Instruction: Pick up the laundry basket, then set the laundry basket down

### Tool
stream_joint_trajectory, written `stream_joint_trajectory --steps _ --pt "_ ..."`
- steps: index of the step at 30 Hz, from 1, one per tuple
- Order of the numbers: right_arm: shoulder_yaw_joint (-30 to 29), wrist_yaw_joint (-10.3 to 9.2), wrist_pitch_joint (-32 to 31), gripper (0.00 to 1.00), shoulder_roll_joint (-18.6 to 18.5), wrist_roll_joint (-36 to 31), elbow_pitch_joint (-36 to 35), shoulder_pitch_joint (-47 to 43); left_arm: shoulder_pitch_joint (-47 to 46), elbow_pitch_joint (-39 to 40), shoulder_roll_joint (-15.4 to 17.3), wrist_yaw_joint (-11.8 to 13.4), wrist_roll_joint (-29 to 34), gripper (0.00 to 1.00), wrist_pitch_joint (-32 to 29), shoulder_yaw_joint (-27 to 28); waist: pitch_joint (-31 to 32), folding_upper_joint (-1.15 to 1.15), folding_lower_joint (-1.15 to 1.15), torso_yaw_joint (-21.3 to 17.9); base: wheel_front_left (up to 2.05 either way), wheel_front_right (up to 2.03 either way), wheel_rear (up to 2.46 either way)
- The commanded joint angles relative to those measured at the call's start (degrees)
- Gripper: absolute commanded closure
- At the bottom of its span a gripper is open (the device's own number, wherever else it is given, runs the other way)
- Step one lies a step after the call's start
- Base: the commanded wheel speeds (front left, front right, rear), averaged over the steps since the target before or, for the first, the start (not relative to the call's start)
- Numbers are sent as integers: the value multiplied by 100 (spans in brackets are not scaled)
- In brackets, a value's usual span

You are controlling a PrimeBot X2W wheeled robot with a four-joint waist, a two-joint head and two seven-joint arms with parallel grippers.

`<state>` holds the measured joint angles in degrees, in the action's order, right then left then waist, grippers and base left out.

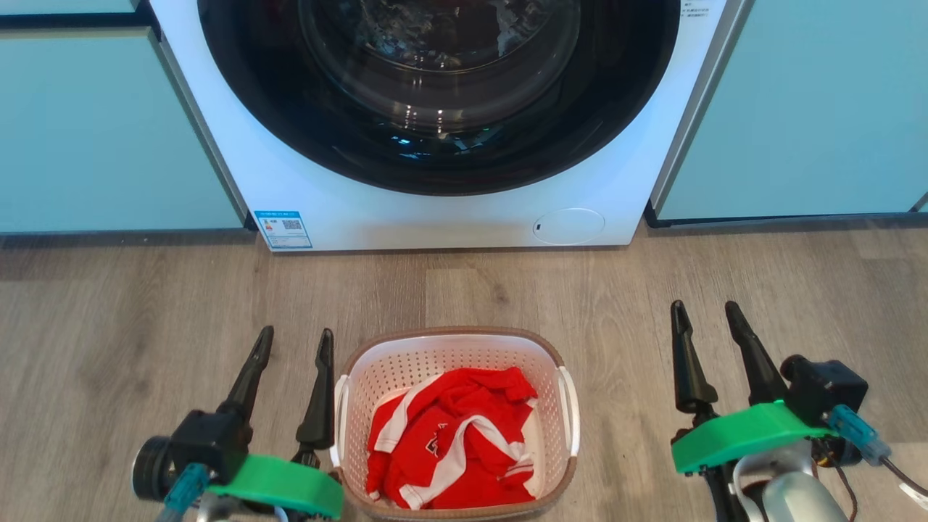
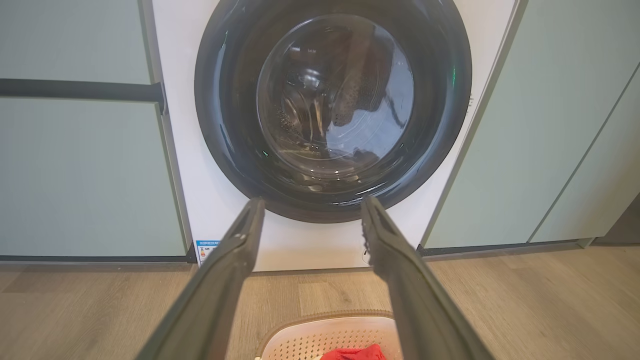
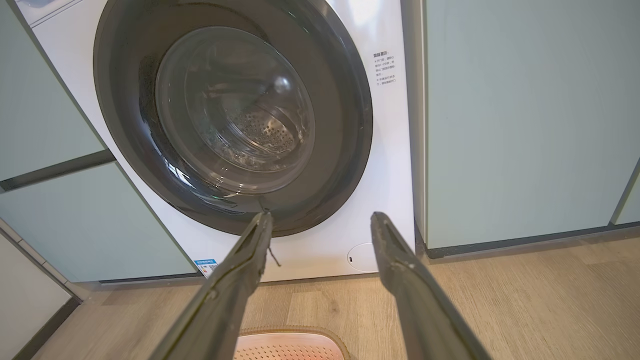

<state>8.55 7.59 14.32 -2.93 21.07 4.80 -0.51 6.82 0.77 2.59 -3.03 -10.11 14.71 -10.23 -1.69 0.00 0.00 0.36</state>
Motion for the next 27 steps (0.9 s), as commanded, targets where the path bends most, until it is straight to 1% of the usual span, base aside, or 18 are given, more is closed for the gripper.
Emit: stream_joint_trajectory --steps 1,15,27 --pt "112 -10 68 0 5 -55 -164 143 -173 211 29 -22 9 0 29 199 0 0 0 -4 0 0 0" --pt "147 -10 68 0 5 -73 -124 153 -161 226 29 -48 -54 0 29 180 -11 0 0 -41 0 0 0" --pt "189 -10 68 0 5 -65 -85 150 -163 185 29 1 -181 0 29 196 -37 0 0 -70 0 0 0"
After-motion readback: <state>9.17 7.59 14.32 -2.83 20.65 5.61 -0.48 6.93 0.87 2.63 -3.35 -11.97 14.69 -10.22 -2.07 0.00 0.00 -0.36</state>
